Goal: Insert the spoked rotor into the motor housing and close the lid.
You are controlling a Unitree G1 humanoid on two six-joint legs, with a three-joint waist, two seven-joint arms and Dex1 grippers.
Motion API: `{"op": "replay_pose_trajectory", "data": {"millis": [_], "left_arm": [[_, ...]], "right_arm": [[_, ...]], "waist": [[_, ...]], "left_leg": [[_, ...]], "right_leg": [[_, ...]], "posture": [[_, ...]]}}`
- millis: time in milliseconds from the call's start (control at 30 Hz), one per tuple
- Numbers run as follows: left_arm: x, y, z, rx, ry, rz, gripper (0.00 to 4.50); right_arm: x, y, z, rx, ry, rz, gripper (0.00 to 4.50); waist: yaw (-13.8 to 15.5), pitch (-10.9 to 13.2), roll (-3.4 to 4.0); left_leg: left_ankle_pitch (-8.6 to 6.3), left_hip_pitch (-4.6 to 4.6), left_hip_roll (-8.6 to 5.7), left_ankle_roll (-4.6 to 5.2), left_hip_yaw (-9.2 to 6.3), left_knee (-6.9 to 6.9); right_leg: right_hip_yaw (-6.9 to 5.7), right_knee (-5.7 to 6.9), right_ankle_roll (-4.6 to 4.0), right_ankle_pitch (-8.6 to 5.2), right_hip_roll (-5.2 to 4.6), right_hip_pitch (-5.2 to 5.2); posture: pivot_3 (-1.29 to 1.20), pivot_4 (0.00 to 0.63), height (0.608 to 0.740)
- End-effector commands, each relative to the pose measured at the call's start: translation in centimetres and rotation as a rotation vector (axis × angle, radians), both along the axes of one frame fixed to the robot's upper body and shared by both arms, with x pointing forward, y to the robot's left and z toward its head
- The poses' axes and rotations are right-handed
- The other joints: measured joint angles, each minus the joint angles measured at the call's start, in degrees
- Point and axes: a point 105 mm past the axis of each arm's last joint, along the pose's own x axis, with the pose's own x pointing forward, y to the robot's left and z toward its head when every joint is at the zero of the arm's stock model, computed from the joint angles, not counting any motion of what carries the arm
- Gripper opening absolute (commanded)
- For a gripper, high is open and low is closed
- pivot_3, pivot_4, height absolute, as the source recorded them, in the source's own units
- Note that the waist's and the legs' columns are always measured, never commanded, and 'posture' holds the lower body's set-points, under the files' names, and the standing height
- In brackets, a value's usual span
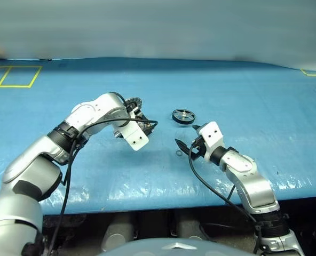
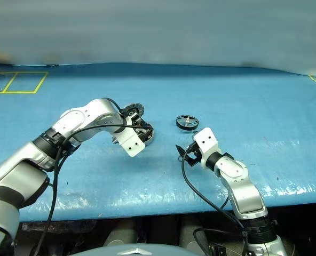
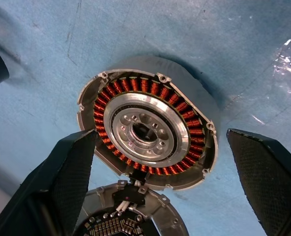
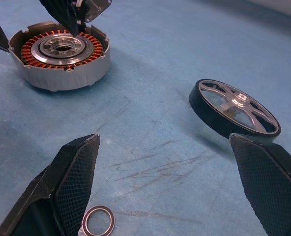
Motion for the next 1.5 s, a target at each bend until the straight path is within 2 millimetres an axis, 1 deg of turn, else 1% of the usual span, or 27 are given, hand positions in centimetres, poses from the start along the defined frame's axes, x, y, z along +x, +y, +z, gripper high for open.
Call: {"op": "replay_pose_trajectory", "data": {"millis": [33,200,367,500,600,733,833,1133,1400,1500], "left_arm": [[1.0,-0.8,0.8,-0.027,-0.047,0.001,4.49],[1.0,-1.2,0.3,-0.008,-0.036,-0.015,4.49],[1.0,-1.4,-0.2,0.002,-0.025,-0.019,4.49],[0.9,-1.2,-1.0,0.011,-0.006,-0.005,4.49],[1.0,-1.1,-1.0,-0.014,-0.002,0.022,4.49],[1.1,-0.7,-1.1,0.000,0.000,0.035,4.49],[1.0,-0.8,-1.3,-0.012,0.008,0.047,4.49],[0.3,0.0,-2.8,0.043,0.059,0.060,4.49],[0.1,0.4,-2.7,0.038,0.067,0.065,4.49],[0.2,0.2,-2.9,0.036,0.064,0.066,3.95]], "right_arm": [[-0.1,-0.3,1.6,0.003,-0.048,0.000,4.46],[-0.2,-0.6,1.7,-0.002,-0.047,-0.015,4.46],[-0.4,-0.7,1.6,-0.002,-0.044,-0.024,4.46],[-0.4,-0.6,1.6,0.000,-0.044,-0.026,4.46],[-0.4,-0.6,1.5,0.003,-0.042,-0.027,4.46],[-0.5,-0.6,1.3,-0.003,-0.032,-0.022,4.46],[-0.4,-0.6,1.3,-0.005,-0.032,-0.020,4.46],[-0.3,-0.4,1.4,-0.012,-0.032,-0.007,4.46],[-0.3,-0.5,1.3,-0.015,-0.028,-0.009,4.46],[-0.3,-0.4,1.3,-0.015,-0.028,-0.008,4.50]], "waist": [[0.0,0.0,0.01],[0.1,0.0,-0.01],[0.2,0.0,-0.01],[0.1,0.0,-0.01],[0.1,0.0,-0.01],[0.1,0.0,-0.01],[0.1,0.0,-0.01],[0.0,0.0,0.00],[0.0,0.0,0.00],[-0.1,0.0,0.00]], "left_leg": [[-0.03,-0.03,0.00,0.04,0.00,0.10],[-0.16,-0.15,-0.03,0.27,0.08,0.43],[-0.20,-0.19,-0.06,0.35,0.11,0.50],[-0.21,-0.19,-0.06,0.36,0.13,0.50],[-0.21,-0.19,-0.06,0.37,0.13,0.50],[-0.21,-0.19,-0.06,0.37,0.13,0.51],[-0.22,-0.19,-0.06,0.38,0.13,0.54],[-0.23,-0.16,-0.05,0.39,0.13,0.67],[-0.23,-0.13,-0.04,0.39,0.15,0.67],[-0.23,-0.13,-0.04,0.39,0.16,0.70]], "right_leg": [[0.00,0.01,0.04,0.02,0.00,0.01],[0.05,0.00,0.26,0.15,-0.10,0.03],[0.06,0.00,0.29,0.18,-0.16,0.02],[0.06,0.00,0.30,0.19,-0.15,0.01],[0.07,0.00,0.31,0.19,-0.15,0.01],[0.07,0.01,0.31,0.20,-0.15,0.01],[0.07,0.01,0.32,0.21,-0.15,0.02],[0.08,0.08,0.33,0.21,-0.15,0.07],[0.10,0.12,0.32,0.22,-0.15,0.08],[0.11,0.14,0.32,0.22,-0.15,0.08]], "posture": [[0.00,0.150,0.740],[0.00,0.150,0.740],[0.00,0.150,0.740],[0.00,0.150,0.740],[0.00,0.150,0.740],[0.00,0.150,0.740],[0.00,0.150,0.740],[0.00,0.150,0.740],[0.00,0.150,0.740],[0.00,0.150,0.740]]}}
